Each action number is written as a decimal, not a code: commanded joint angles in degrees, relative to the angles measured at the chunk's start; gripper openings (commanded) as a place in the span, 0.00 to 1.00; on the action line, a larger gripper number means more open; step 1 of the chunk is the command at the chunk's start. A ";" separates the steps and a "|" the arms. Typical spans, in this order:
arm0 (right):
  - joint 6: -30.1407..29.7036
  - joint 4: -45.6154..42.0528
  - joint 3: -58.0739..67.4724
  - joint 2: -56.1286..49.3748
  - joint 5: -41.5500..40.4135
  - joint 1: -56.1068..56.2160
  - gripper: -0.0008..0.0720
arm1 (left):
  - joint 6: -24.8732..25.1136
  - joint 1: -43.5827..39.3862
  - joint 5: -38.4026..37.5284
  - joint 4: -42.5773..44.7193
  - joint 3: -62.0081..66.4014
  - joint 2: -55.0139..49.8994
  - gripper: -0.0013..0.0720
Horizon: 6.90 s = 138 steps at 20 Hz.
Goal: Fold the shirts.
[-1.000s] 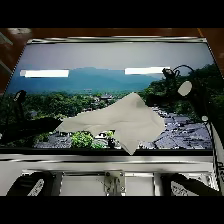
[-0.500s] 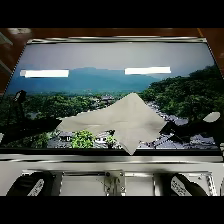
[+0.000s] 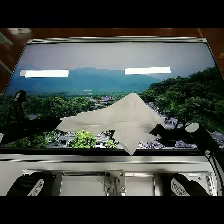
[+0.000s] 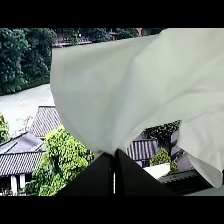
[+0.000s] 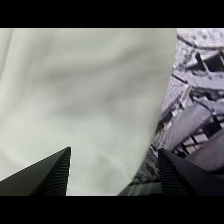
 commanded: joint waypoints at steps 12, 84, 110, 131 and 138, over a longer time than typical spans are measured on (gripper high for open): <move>-14.08 4.52 13.40 1.95 -2.78 8.33 0.11 | 0.00 0.02 1.51 7.19 4.33 0.11 0.07; -22.21 2.01 37.99 -14.86 27.36 -30.67 0.87 | 13.14 19.04 -0.39 -15.17 -13.38 -35.47 0.96; -24.17 4.24 20.37 -20.22 11.04 -21.62 0.87 | 15.72 15.63 2.84 -17.57 -12.79 -37.64 0.07; -21.16 1.46 82.38 19.23 12.00 -14.88 0.11 | 13.92 21.88 -2.73 -9.11 66.55 -1.66 0.07; -14.82 -14.36 85.26 33.20 28.17 -14.88 0.11 | 6.64 21.94 -22.43 3.58 69.99 6.16 0.07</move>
